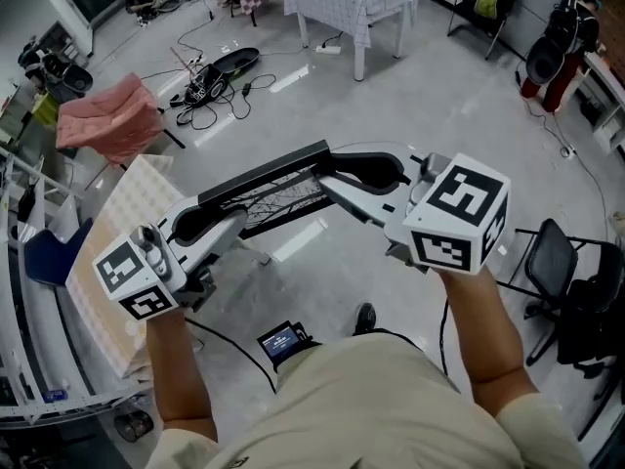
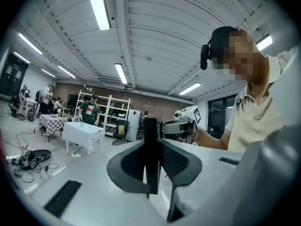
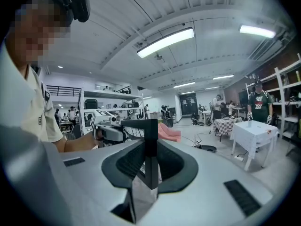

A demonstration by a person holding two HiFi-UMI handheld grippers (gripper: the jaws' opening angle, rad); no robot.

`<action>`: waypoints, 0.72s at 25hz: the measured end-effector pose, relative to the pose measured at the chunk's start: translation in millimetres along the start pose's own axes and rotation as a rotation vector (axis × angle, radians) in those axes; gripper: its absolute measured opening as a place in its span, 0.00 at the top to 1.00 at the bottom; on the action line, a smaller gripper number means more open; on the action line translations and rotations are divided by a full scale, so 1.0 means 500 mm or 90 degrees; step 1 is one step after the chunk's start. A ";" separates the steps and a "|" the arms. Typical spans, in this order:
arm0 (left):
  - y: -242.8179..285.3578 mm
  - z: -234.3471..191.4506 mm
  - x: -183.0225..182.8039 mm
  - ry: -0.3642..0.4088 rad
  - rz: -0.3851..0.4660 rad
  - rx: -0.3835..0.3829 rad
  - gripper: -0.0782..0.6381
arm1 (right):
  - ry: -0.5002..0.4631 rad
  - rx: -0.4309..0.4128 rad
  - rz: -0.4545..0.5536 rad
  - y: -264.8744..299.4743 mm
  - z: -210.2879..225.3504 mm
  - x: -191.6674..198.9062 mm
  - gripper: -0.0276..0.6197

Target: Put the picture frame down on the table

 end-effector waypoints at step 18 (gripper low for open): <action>0.166 -0.285 -0.032 -0.017 -0.001 -0.103 0.79 | 0.018 -0.101 -0.010 0.172 0.372 -0.025 0.85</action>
Point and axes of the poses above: the fingertips, and each gripper's own axes: y forward along the fingers, z to its right, x out of its underside, the point moved 8 cm from there along -y, backward along the fingers, and after that the axes turned 2 degrees about z, right-handed, at the moved point
